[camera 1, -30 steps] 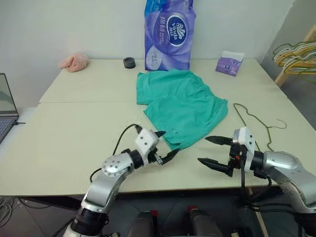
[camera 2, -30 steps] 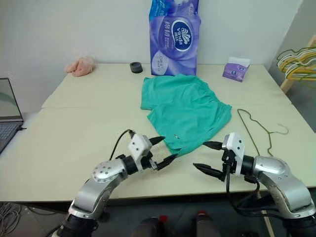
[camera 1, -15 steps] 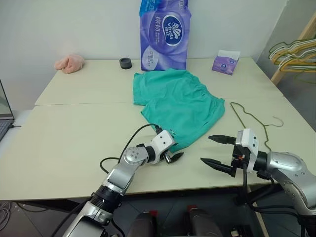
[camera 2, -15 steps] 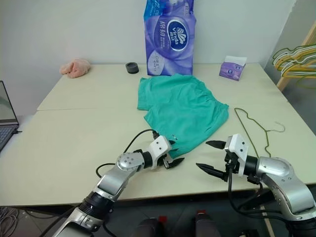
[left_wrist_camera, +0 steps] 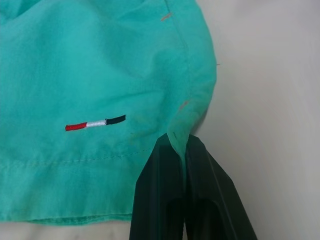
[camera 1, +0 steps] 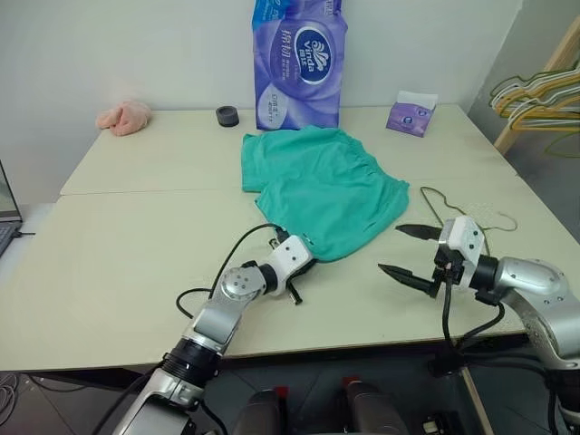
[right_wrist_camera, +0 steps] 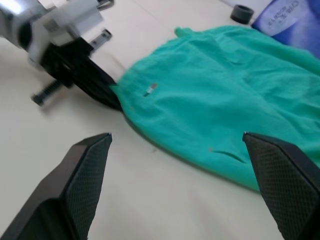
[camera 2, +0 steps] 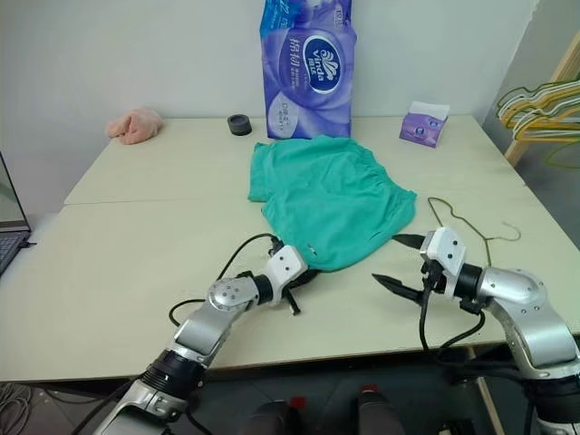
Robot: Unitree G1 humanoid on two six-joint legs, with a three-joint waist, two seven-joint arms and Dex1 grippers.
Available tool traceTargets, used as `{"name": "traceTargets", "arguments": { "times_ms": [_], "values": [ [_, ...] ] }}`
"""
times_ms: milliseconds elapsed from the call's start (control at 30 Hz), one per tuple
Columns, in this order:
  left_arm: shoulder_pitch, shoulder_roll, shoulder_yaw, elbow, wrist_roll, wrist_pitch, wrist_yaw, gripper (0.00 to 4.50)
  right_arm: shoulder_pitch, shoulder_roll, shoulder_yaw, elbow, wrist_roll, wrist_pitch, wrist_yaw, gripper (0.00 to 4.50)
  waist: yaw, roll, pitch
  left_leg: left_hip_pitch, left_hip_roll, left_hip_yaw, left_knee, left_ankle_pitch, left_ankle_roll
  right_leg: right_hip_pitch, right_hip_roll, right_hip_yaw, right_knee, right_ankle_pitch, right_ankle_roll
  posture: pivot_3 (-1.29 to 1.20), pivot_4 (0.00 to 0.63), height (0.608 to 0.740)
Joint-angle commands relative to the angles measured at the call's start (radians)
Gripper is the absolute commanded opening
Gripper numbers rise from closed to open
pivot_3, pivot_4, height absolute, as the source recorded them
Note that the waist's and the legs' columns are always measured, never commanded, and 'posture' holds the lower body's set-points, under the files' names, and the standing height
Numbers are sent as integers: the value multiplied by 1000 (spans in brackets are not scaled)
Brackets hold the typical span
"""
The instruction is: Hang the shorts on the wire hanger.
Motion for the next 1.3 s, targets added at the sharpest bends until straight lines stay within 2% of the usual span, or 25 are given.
{"name": "traceTargets", "arguments": {
  "times_ms": [33, 200, 367, 400, 567, 667, 867, 1100, 1300],
  "values": [
    [-22, 42, 116, -120, -97, 66, -42, 21, -95, -14, 49, 152, -153, -130, -34, 4500, -2, 0, 0, 0, 0, 0, 0, 0, 0, 0, 0, 0, 0, 0, 0, -132, 97, 740],
    [-47, 99, 256, -231, -241, 186, -83, 21, -280, 7, 187, 486, -409, -388, -122, 4500, -3, 0, 0, 0, 0, 1, 0, 0, 0, 0, -1, 0, 0, 0, 0, -99, 89, 740],
    [-58, 167, 356, -309, -353, 242, -127, 21, -484, 109, 297, 834, -584, -556, -273, 4500, -10, 0, 0, 0, 0, 1, 0, 1, -2, -1, -1, 2, 1, 0, 0, -73, 78, 740],
    [-57, 183, 374, -317, -370, 248, -136, 21, -537, 139, 322, 925, -624, -580, -321, 4500, -13, 0, 0, 0, 0, 1, 0, 4, -7, -1, -2, 2, 1, 1, -1, -66, 75, 740],
    [-59, 225, 427, -317, -405, 255, -130, 21, -714, 249, 391, 1228, -729, -642, -474, 4500, -19, 0, -1, 0, 0, 0, -2, 6, -11, -1, -2, 4, 1, 1, -1, -46, 67, 740],
    [-58, 240, 446, -312, -417, 256, -123, 21, -775, 297, 398, 1327, -747, -656, -522, 4500, -18, -1, -1, 0, 0, 0, -2, 6, -11, -1, -2, 4, 1, 1, -1, -37, 65, 740],
    [-29, 266, 466, -299, -411, 236, -117, 0, -832, 353, 385, 1383, -740, -691, -547, 2600, -17, -1, -1, -1, -1, -1, -2, 6, -12, -1, -2, 4, 2, 1, -1, -26, 62, 740],
    [13, 277, 464, -285, -403, 219, -116, 0, -860, 369, 352, 1363, -712, -732, -576, 41, -18, -1, -1, -1, -1, -1, -2, 6, -12, -3, -2, 5, 3, 1, -1, -31, 64, 740],
    [123, 372, 438, -245, -355, 167, -199, 0, -853, 320, 361, 1291, -714, -828, -492, 41, -20, -1, -1, -1, -1, 0, -3, 6, -12, -4, -2, 6, 3, 1, -1, -40, 73, 740]
  ]
}}
